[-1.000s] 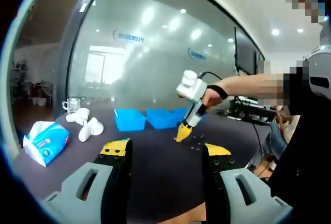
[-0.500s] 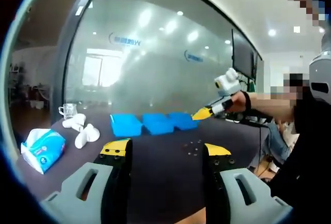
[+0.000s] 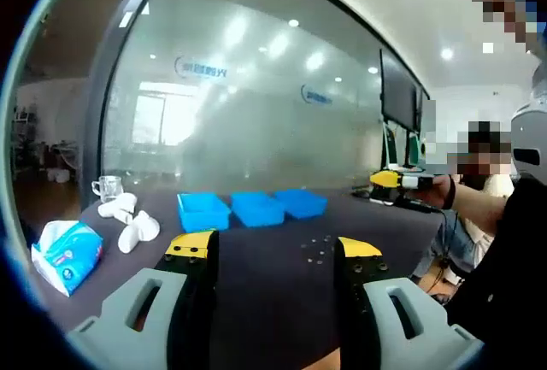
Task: Sort the screws, nuts, and washers into the corresponding bins
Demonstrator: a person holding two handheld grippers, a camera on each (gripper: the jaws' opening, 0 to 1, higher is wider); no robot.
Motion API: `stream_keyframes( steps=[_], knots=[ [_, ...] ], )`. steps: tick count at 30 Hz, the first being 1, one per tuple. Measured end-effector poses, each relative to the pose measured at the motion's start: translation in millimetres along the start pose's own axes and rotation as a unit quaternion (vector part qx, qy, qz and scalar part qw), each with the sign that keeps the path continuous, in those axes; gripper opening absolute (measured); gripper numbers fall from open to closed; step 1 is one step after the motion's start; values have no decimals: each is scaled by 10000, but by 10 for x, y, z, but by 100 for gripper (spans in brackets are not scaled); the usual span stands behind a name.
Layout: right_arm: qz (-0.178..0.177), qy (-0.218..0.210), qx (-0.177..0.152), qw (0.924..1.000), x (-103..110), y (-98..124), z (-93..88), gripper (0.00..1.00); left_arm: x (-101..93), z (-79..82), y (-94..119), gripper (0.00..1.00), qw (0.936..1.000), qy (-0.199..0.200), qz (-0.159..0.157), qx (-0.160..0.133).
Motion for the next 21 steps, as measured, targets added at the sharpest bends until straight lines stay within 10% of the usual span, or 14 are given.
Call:
stream_keyframes(
  steps=[11,21],
  knots=[
    [-947,-97,-452,9944,-330,233,16,0,-22,18,-42,53,10000,-67,-18,49],
    [-1212,-9,-539,9912,-780,-224,117,0,-23,28,-57,53,10000,-74,-16,52]
  ],
)
Point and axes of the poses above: the point that each gripper's makers call its tool centre point, and the gripper's own axes: y roughly backward along the fingers, x roughly to its left, z roughly out of its top, the point moved 7 cm from there along y, roughly backward along the fingers, and after that the axes turned 7 degrees about z, right-handed, at the moved point
